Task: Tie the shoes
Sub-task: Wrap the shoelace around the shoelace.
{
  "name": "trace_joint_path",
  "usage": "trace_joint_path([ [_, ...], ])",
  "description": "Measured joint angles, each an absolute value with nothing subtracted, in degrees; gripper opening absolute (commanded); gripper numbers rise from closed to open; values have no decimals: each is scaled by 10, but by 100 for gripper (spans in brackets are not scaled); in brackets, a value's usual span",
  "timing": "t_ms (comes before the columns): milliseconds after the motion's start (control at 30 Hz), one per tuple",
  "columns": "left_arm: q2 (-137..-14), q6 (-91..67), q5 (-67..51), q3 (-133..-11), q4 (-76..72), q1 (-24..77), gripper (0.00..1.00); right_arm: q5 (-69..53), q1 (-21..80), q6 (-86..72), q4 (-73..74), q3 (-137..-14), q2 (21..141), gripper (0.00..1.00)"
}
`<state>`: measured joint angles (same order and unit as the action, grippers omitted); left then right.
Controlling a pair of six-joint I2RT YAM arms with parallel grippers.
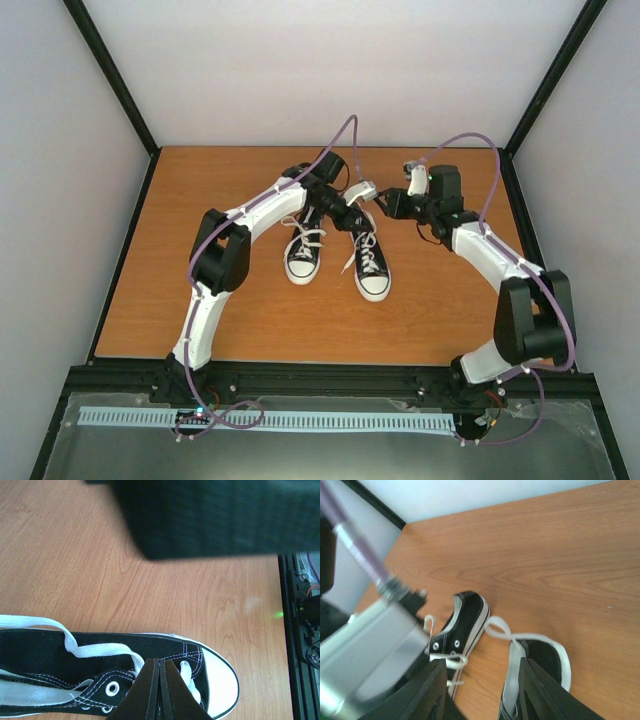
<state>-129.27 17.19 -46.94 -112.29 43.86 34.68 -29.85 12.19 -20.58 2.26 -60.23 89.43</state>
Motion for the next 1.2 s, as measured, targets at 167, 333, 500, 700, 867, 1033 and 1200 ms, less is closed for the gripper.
trace_joint_path([
  [167,-1293,172,-469,-1127,439,347,1,-308,108,-147,43,-561,837,41],
  [333,-1293,172,-469,-1129,439,345,1,-330,95,-102,25,-503,808,41],
  [500,-1294,162,-469,-1131,439,345,1,-322,133,-91,-52,-408,793,43],
  [700,-1305,144,-472,-1138,433,345,1,-266,199,-106,-154,-366,819,47],
  [867,-1309,136,-472,-1138,429,343,1,-225,215,-117,-198,-366,847,42],
  [1033,-1310,133,-473,-1138,428,342,1,-199,220,-127,-222,-367,867,31],
  [1200,-1310,132,-476,-1138,426,342,1,-179,225,-130,-225,-370,882,22],
])
